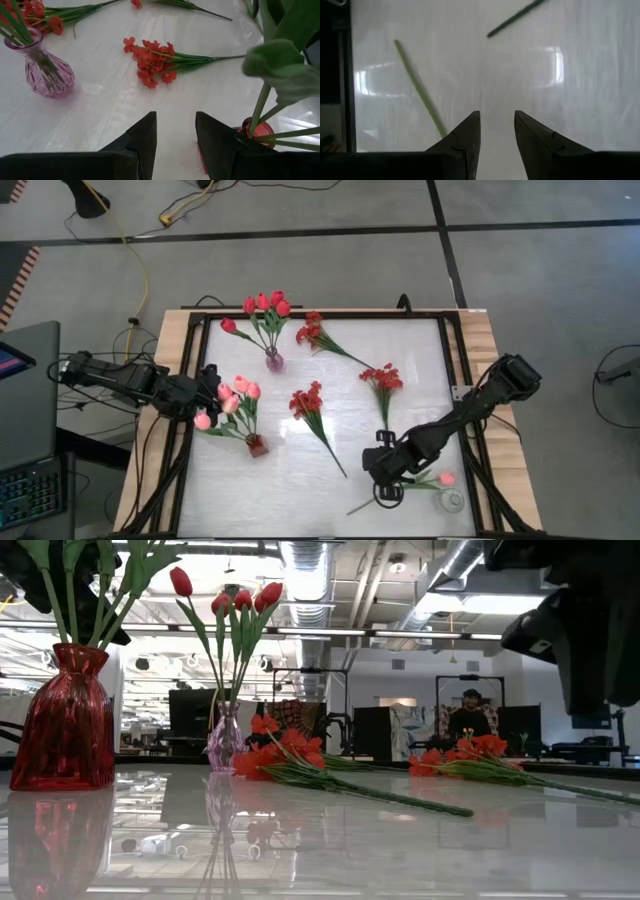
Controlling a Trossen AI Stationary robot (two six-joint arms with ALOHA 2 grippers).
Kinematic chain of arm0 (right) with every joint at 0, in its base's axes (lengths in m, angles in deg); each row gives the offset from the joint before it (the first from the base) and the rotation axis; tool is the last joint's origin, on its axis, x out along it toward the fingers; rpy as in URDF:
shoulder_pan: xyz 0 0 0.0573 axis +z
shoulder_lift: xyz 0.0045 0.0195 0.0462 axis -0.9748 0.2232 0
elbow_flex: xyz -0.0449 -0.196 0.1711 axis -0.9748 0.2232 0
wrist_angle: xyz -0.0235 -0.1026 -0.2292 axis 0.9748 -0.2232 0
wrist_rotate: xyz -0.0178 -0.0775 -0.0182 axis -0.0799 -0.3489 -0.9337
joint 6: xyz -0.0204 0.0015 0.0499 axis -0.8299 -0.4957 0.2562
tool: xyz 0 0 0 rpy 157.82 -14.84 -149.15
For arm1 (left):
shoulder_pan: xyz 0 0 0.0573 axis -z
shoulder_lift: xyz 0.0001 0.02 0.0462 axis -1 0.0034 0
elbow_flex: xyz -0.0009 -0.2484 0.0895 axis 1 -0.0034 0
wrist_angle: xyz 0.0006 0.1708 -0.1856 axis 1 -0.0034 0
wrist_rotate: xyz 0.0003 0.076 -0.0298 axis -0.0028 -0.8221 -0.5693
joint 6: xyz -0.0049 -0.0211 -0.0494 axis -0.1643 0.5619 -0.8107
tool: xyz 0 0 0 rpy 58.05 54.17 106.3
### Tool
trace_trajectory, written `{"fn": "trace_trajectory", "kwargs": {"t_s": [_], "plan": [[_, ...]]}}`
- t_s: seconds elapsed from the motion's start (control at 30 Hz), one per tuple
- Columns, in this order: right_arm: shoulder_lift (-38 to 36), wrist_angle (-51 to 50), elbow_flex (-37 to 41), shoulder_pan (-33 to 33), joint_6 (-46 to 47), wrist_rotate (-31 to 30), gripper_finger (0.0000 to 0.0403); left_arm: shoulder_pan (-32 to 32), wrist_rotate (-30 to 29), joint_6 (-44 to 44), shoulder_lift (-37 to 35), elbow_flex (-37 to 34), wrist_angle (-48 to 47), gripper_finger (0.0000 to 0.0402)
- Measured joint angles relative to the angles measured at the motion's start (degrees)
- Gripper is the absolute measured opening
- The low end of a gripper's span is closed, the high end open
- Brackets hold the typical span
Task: Sort flowers into vase by color
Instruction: Put the pink tulip into the red vase
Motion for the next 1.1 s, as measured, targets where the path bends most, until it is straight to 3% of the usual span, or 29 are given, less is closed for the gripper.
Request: {"fn": "trace_trajectory", "kwargs": {"t_s": [0.63,0.9,1.1], "plan": [[-0.03,0.62,0.02,0.11,-2.51,0.03,0.0148,0.00,-0.31,-0.65,0.00,0.00,-0.50,0.0123],[-0.03,1.21,0.04,-0.67,-3.74,-0.07,0.0187,0.00,-0.30,-0.85,0.00,0.00,-0.74,0.0123],[-0.03,2.09,0.04,-0.66,-12.54,-0.09,0.0215,0.00,-0.39,-0.88,0.00,0.00,-0.74,0.0123]]}}
